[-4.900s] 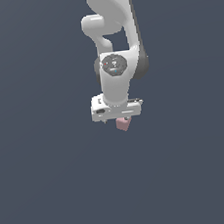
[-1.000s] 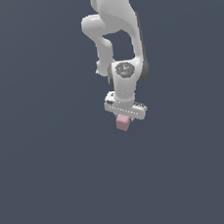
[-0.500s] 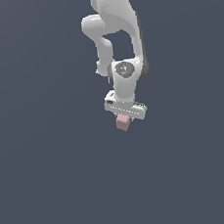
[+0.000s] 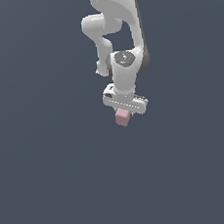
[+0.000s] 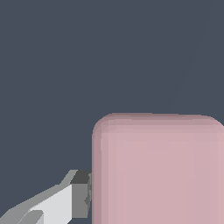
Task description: Pick up the object and move it to a goal position.
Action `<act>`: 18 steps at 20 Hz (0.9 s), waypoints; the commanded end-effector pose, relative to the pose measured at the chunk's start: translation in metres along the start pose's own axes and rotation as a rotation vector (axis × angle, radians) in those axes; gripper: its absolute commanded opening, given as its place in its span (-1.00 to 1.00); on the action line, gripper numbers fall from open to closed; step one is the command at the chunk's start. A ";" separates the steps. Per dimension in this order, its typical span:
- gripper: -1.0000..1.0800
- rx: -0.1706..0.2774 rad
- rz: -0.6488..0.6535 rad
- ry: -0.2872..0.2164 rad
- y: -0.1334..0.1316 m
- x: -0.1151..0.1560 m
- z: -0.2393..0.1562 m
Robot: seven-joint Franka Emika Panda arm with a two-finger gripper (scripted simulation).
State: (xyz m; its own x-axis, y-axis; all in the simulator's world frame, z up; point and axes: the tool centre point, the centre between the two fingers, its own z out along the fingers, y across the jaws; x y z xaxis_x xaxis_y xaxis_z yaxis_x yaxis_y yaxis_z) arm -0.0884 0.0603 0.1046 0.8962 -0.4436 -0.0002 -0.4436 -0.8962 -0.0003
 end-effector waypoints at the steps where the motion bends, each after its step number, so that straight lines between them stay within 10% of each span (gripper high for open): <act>1: -1.00 0.001 0.000 0.001 0.001 -0.001 -0.017; 18: -1.00 0.000 0.001 0.001 0.014 -0.014 -0.187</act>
State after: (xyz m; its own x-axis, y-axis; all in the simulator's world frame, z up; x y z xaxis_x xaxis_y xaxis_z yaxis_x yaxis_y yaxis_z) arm -0.1046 0.0547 0.2761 0.8958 -0.4445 0.0011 -0.4445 -0.8958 -0.0006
